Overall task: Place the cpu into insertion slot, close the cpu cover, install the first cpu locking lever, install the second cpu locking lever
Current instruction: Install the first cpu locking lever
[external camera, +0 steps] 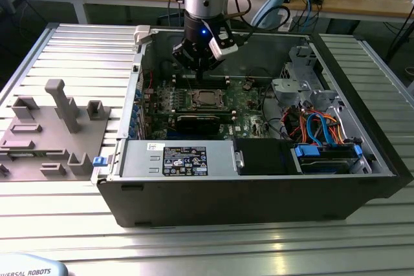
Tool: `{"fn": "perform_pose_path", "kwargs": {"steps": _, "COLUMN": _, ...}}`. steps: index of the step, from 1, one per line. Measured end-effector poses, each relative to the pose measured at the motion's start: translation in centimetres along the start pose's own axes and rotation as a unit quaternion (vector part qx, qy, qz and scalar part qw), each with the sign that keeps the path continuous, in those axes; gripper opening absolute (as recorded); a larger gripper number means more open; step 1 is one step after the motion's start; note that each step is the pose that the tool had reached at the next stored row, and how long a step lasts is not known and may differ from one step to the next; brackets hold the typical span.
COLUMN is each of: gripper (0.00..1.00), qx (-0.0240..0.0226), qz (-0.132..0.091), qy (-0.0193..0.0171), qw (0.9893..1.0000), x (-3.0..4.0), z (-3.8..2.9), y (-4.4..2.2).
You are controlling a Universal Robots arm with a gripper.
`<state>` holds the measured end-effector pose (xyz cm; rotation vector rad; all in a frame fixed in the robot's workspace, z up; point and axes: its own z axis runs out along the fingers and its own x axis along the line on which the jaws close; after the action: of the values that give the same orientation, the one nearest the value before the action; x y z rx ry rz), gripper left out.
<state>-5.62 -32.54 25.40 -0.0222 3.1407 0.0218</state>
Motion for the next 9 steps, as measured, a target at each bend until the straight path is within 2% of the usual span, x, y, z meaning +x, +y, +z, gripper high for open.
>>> {"fn": "perform_pose_path", "kwargs": {"steps": 9, "gripper": 0.11, "qx": 0.0, "qz": -0.001, "qy": 0.0, "qw": 1.0, "x": 0.57, "z": 0.0, "y": 0.01}}
